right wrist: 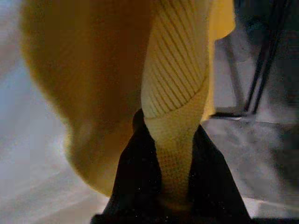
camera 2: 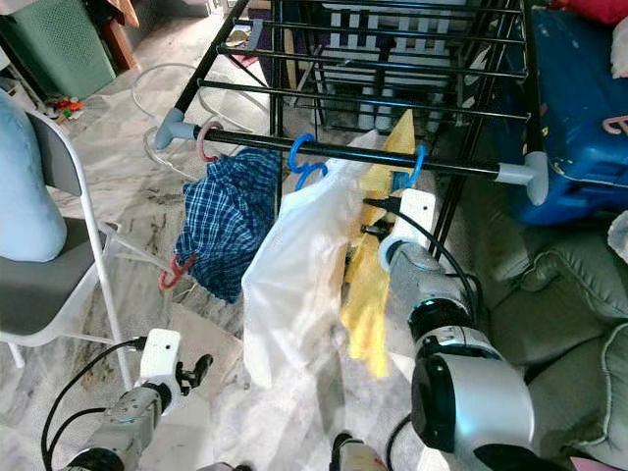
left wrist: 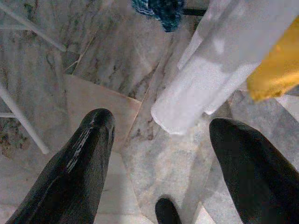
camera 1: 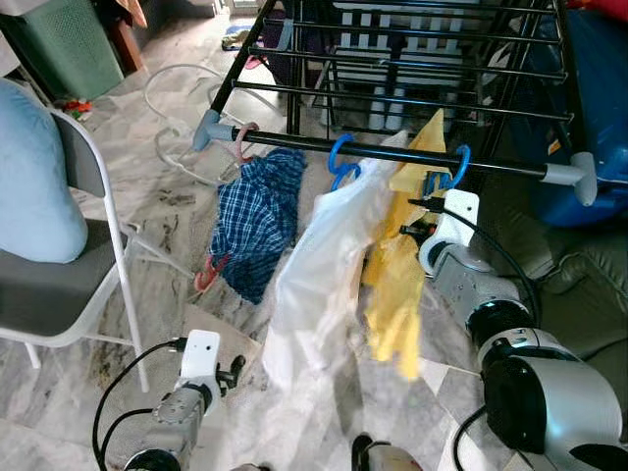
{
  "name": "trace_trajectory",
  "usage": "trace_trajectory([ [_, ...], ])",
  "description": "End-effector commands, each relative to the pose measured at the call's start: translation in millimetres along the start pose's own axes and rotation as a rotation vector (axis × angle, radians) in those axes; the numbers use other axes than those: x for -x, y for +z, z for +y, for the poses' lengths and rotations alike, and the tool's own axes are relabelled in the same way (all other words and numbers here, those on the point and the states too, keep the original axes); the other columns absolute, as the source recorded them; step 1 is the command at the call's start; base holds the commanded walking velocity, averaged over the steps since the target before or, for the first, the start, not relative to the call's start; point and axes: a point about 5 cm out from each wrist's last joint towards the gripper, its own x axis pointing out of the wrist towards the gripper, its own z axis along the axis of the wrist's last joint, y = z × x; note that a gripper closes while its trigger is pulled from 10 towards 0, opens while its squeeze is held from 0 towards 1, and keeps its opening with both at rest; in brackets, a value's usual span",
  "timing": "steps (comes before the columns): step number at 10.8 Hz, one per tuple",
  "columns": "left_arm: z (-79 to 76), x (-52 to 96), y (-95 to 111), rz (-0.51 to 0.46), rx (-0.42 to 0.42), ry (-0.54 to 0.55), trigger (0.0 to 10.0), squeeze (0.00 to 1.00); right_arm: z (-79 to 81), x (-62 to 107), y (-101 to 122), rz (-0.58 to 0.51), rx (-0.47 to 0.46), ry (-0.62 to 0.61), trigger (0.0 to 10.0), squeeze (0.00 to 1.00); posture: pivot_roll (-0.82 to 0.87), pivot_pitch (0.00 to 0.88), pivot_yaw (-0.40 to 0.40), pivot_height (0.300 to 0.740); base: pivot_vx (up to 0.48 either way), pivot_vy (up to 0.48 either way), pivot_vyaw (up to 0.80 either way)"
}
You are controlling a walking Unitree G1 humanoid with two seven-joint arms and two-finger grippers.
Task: Hang hanger
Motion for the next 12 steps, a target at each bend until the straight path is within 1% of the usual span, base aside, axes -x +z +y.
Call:
trace_trajectory([
  [1, 0.1, 0.4, -1.2, 0.011, -0.009, -0.011, 10.0, 0.00, -1.0, 1.0, -13.0, 0.038, 0.043, -0.014, 10.0, 1.00, -0.07, 0.174, 0.062, 0.740, 0.000, 0.000, 0.00],
  [3, 1.1, -0.4, 1.3, 0.008, -0.011, -0.012, 10.0, 0.00, -0.4, 1.8, -10.3, -0.012, 0.134, -0.016, 10.0, 1.00, -0.07, 0.172, 0.061, 0.740, 0.000, 0.000, 0.00],
  [4, 2.6, -0.3, 1.6, 0.009, -0.011, -0.008, 10.0, 0.00, -1.2, 2.7, -10.9, -0.036, 0.158, -0.027, 10.0, 1.00, -0.07, 0.171, 0.062, 0.740, 0.000, 0.000, 0.00],
  [5, 3.6, 0.1, 0.9, 0.011, -0.011, -0.006, 10.0, 0.00, -2.7, 3.9, -12.7, -0.054, 0.172, -0.038, 10.0, 1.00, -0.07, 0.171, 0.063, 0.740, 0.000, 0.000, 0.00],
  [6, 3.3, 0.1, 0.5, 0.014, -0.011, -0.005, 10.0, 0.00, -4.2, 5.1, -14.5, -0.072, 0.155, -0.045, 10.0, 1.00, -0.07, 0.170, 0.063, 0.740, 0.000, 0.000, 0.00],
  [8, 2.3, 0.1, -0.2, 0.019, -0.013, -0.009, 10.0, 0.00, -8.1, 7.6, -21.6, -0.079, 0.154, -0.057, 10.0, 1.00, -0.08, 0.168, 0.065, 0.740, 0.000, 0.000, 0.00],
  [11, 1.0, -0.5, 0.0, 0.022, -0.015, -0.014, 10.0, 0.00, -11.1, 9.9, -26.4, -0.089, 0.172, -0.074, 10.0, 1.00, -0.09, 0.165, 0.066, 0.740, 0.000, 0.000, 0.00],
  [12, 0.4, -0.8, 0.1, 0.024, -0.015, -0.015, 10.0, 0.00, -12.5, 10.8, -27.6, -0.096, 0.209, -0.083, 10.0, 1.00, -0.09, 0.164, 0.067, 0.740, 0.000, 0.000, 0.00],
])
